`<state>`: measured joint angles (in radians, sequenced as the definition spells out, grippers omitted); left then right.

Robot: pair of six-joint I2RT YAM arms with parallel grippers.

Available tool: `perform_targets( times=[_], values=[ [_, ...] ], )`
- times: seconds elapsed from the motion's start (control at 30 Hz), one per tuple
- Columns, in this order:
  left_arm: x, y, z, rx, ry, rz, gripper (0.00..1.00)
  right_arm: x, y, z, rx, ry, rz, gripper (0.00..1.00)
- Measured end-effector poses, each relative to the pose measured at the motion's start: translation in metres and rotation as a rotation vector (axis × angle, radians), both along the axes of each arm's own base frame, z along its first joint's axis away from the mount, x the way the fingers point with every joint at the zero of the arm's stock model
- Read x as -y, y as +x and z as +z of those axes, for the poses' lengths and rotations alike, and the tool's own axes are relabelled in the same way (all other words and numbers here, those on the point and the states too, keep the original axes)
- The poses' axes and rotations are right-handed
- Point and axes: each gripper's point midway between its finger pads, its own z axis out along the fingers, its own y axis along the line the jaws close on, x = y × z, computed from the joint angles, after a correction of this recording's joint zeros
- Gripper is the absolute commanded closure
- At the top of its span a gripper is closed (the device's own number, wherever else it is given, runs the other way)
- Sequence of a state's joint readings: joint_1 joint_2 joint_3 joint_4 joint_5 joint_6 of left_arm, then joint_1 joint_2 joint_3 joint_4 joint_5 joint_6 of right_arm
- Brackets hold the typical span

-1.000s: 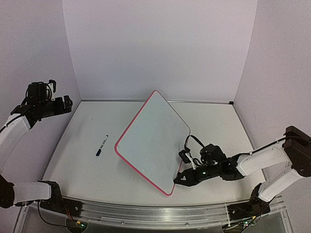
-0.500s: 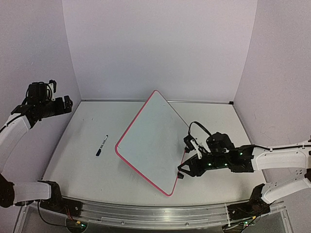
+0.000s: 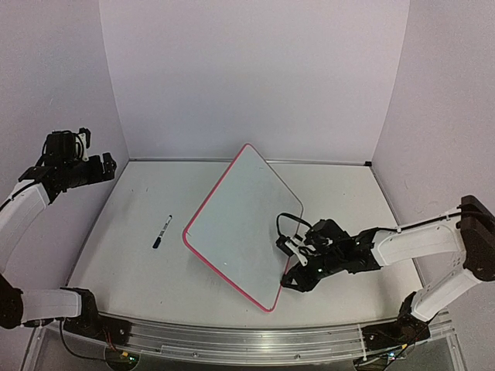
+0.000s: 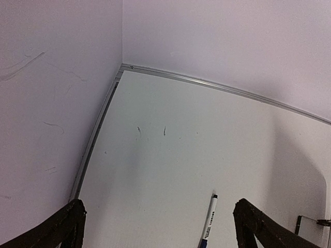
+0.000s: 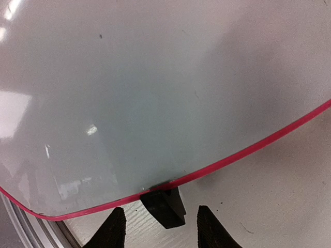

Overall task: Write a sentence on the whiteboard
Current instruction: Move the whiteboard to the center of the board.

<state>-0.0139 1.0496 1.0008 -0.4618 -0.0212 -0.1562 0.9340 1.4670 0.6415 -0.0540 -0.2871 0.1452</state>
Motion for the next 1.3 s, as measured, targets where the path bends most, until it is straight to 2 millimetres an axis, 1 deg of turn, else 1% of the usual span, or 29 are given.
perform_targets(
  times=[0.1, 0.17, 0.23, 0.3, 0.47, 0.53, 0.57, 0.63, 0.7, 0.73, 0.8, 0.83, 0.93, 0.97, 1.1, 1.13, 1.17, 1.3],
  values=[
    [0.000, 0.000, 0.000, -0.001, 0.000, 0.000, 0.01, -0.005, -0.001, -0.004, -0.014, 0.000, 0.017, 0.68],
    [0.000, 0.000, -0.001, -0.003, 0.000, 0.000, 0.01, -0.005, -0.001, -0.005, -0.014, -0.003, 0.023, 0.70],
    [0.000, 0.001, -0.002, -0.005, 0.000, 0.000, 0.01, -0.005, -0.001, -0.004, -0.012, -0.002, 0.024, 0.75],
    [0.000, 0.001, -0.002, -0.006, 0.000, 0.000, 0.01, -0.008, -0.002, -0.003, -0.007, 0.001, 0.032, 0.76],
    [0.000, 0.002, -0.004, -0.011, -0.001, -0.001, 0.01, -0.026, -0.013, -0.006, 0.018, 0.006, 0.068, 0.81],
    [0.000, 0.002, -0.005, -0.014, -0.001, -0.002, 0.01, -0.030, -0.014, -0.010, 0.032, -0.002, 0.061, 0.86],
    [0.001, 0.002, -0.005, -0.014, -0.002, -0.002, 0.01, -0.032, -0.013, -0.011, 0.041, -0.005, 0.055, 0.86],
    [0.001, 0.002, -0.005, -0.014, -0.002, -0.003, 0.01, -0.036, -0.012, -0.012, 0.058, -0.006, 0.047, 0.93],
    [0.001, 0.002, -0.005, -0.014, -0.002, -0.003, 0.01, -0.046, -0.011, -0.010, 0.101, 0.000, 0.038, 1.00],
    [0.001, 0.002, -0.005, -0.014, -0.002, -0.003, 0.01, -0.052, -0.009, -0.008, 0.125, 0.001, 0.024, 1.00],
    [0.001, 0.002, -0.005, -0.014, -0.002, -0.003, 0.00, -0.059, -0.006, -0.007, 0.147, -0.004, -0.007, 1.00],
    [0.001, 0.002, -0.005, -0.014, -0.003, -0.002, 0.00, -0.068, -0.003, -0.007, 0.172, -0.014, -0.046, 1.00],
    [0.004, 0.002, -0.005, -0.014, -0.012, -0.018, 0.01, -0.079, 0.004, -0.010, 0.184, -0.036, -0.133, 1.00],
    [0.005, 0.002, -0.005, -0.014, -0.016, -0.023, 0.01, -0.087, 0.008, -0.011, 0.191, -0.043, -0.190, 1.00],
    [0.008, 0.002, -0.005, -0.014, -0.030, -0.035, 0.01, -0.103, 0.019, -0.010, 0.206, -0.053, -0.320, 1.00],
    [0.009, 0.002, -0.005, -0.014, -0.032, -0.039, 0.01, -0.113, 0.025, -0.008, 0.217, -0.054, -0.388, 1.00],
    [0.009, 0.002, -0.005, -0.014, -0.035, -0.041, 0.01, -0.115, 0.027, -0.008, 0.219, -0.052, -0.400, 1.00],
    [0.012, 0.002, -0.004, -0.014, -0.055, -0.051, 0.00, -0.132, 0.045, -0.003, 0.232, -0.049, -0.556, 1.00]
  ],
)
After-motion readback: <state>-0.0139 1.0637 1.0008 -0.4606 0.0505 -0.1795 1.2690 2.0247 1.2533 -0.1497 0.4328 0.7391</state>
